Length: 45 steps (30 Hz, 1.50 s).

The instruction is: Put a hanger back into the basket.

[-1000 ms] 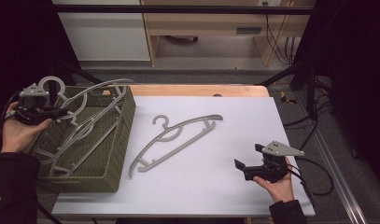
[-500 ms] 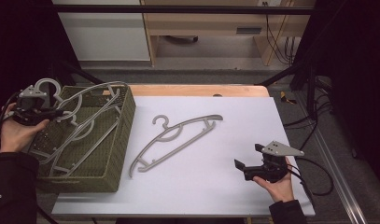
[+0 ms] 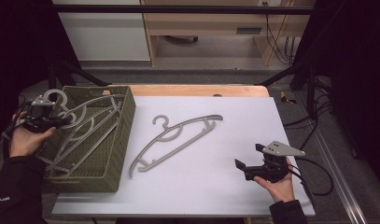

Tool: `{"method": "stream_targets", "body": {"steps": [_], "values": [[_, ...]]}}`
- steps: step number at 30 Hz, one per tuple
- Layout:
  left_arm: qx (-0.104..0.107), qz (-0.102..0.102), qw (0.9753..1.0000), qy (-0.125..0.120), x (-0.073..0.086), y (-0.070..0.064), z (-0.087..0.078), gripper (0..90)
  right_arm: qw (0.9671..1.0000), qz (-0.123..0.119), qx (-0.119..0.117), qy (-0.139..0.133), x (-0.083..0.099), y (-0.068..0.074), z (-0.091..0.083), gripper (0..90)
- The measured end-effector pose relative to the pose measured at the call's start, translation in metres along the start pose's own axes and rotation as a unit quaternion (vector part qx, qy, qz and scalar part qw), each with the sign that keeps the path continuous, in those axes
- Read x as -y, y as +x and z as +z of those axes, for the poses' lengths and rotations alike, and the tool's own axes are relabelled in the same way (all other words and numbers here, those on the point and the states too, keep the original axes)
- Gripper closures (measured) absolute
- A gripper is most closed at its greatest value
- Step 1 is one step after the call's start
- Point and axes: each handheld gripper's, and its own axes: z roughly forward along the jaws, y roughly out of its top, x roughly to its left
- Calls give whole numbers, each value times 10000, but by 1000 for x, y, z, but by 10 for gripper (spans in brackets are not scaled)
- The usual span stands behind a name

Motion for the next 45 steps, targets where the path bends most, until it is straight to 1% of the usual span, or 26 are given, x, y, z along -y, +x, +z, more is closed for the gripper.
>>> {"method": "stream_targets", "body": {"steps": [1,3,8,9,10,12,13,14,15,16,17,18,20,22,24,26,27,29,31,33,34,35,37,39,40,45], "values": [[-15,1,10000,30,1,-2,2,813,10000,1,-2,2,0,0,0,35],[33,-80,9999,62,3,-3,6,813,10000,8,-5,15,0,1,0,35],[48,-282,9995,161,10,-6,18,807,10000,-38,-19,5,0,0,-1,35],[138,-407,9989,208,12,-5,20,805,10000,-53,-10,6,0,0,-2,35],[120,-435,9986,289,14,-5,21,801,10000,-48,-10,0,0,0,-2,35],[96,-511,9981,319,16,-5,22,789,10000,-32,-5,-24,-1,0,-2,35],[133,-585,9977,325,17,-5,22,777,10000,-41,-7,-28,-1,0,-2,35],[185,-624,9975,282,17,-5,20,755,10000,-30,-11,-33,-1,0,-3,35],[178,-641,9975,252,17,-6,18,737,10000,-35,-11,-35,-1,0,-3,35],[122,-628,9977,229,17,-7,14,702,10000,-53,-7,-32,-1,0,-3,35],[132,-624,9978,203,17,-8,11,673,10000,-36,-22,-36,-2,0,-4,35],[179,-660,9976,146,17,-8,8,675,10000,-36,-14,-47,-2,0,-4,35],[193,-709,9973,-53,16,-10,-1,651,10000,-20,-17,-70,-2,0,-4,35],[251,-786,9962,-283,15,-13,-10,622,10000,-40,-7,-84,-3,0,-5,35],[324,-790,9948,-547,13,-18,-19,585,9999,-59,-9,-97,-3,0,-6,35],[460,-815,9925,-787,12,-26,-28,539,9999,-46,-21,-123,-4,0,-7,35],[548,-752,9915,-912,11,-32,-33,511,9999,-72,-21,-135,-4,-1,-8,35],[654,-695,9895,-1084,10,-40,-39,447,9999,-52,-7,-156,-4,-1,-8,34],[790,-623,9869,-1259,9,-50,-46,403,9998,-49,-14,-172,-4,-1,-9,34],[939,-594,9829,-1465,8,-62,-51,362,9998,-20,-9,-201,-5,0,-9,34],[970,-580,9818,-1523,8,-66,-53,337,9998,-28,-11,-215,-5,-1,-9,34],[1000,-572,9799,-1629,7,-71,-55,320,9997,-28,-8,-225,-5,-1,-10,34],[1072,-506,9773,-1758,6,-82,-59,297,9997,-30,0,-232,-5,-1,-10,34],[1195,-467,9730,-1916,6,-95,-62,273,9997,-30,5,-233,-5,-1,-10,34],[1231,-449,9719,-1953,6,-99,-62,258,9997,-28,1,-234,-5,-1,-10,34],[1426,-218,9690,-2005,4,-128,-57,209,9997,-40,-4,-224,-4,-1,-10,33]]}}
